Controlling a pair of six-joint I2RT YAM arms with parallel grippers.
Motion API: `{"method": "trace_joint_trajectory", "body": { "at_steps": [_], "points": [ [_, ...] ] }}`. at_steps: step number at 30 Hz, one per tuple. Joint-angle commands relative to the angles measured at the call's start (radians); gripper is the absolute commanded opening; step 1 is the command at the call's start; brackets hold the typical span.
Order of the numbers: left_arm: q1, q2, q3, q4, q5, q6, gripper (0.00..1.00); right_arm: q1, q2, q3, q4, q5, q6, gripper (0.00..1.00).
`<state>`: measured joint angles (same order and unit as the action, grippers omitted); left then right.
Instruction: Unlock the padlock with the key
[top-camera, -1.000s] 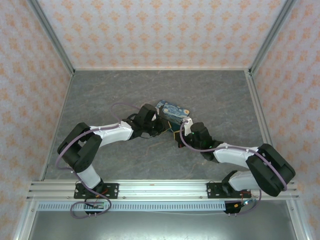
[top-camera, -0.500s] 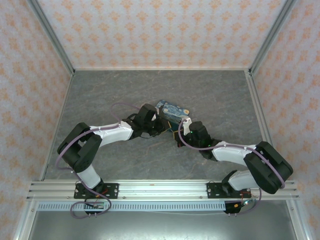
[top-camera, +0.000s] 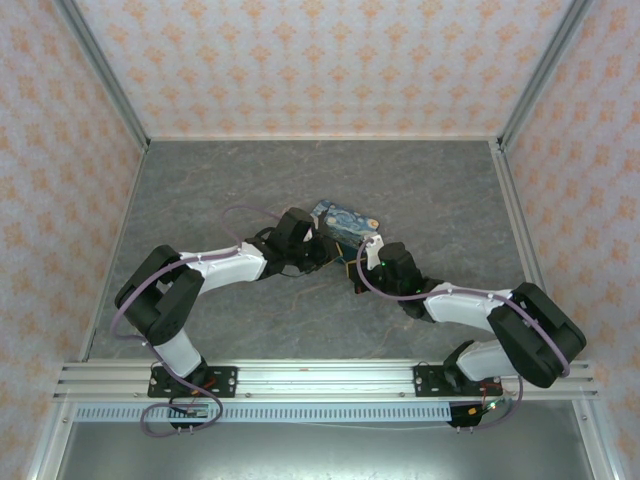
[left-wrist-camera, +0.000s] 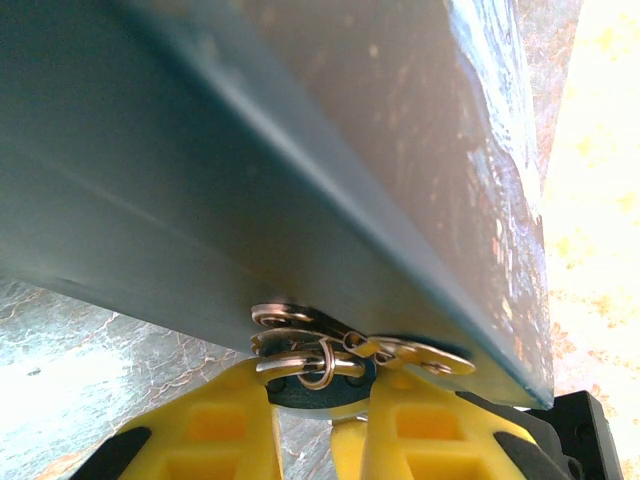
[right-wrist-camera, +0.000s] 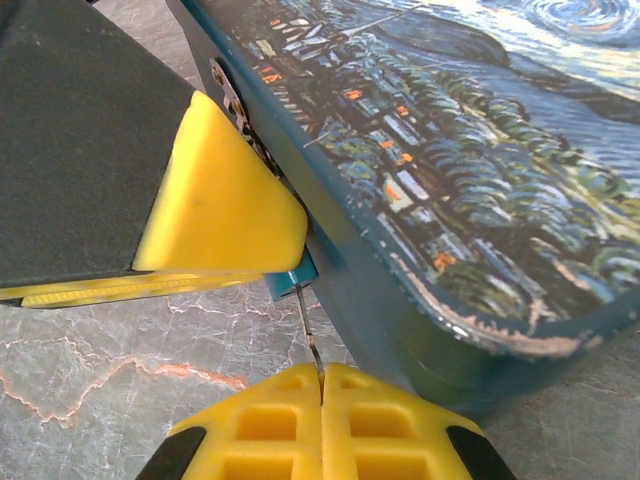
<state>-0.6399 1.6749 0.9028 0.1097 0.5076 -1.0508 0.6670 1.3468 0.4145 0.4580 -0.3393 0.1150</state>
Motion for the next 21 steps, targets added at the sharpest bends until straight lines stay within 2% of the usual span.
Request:
{"method": "trace_joint_trajectory", "body": {
  "at_steps": [1, 8, 16, 21],
  "points": [
    [-0.015, -0.032, 0.036, -0.013, 0.003, -0.008, 0.18, 0.006, -0.011, 0.012, 0.078, 0.01, -0.008, 0.0],
    [-0.023, -0.04, 0.044, -0.018, 0.018, -0.011, 0.18, 0.006, -0.005, 0.013, 0.158, 0.011, -0.034, 0.0],
    [-0.029, -0.054, 0.063, -0.049, 0.027, -0.02, 0.18, 0.006, -0.022, 0.014, 0.122, 0.039, -0.147, 0.0],
    [-0.033, -0.056, 0.064, -0.058, 0.03, -0.018, 0.17, 0.006, -0.036, 0.011, 0.131, 0.032, -0.166, 0.0]
  ]
}}
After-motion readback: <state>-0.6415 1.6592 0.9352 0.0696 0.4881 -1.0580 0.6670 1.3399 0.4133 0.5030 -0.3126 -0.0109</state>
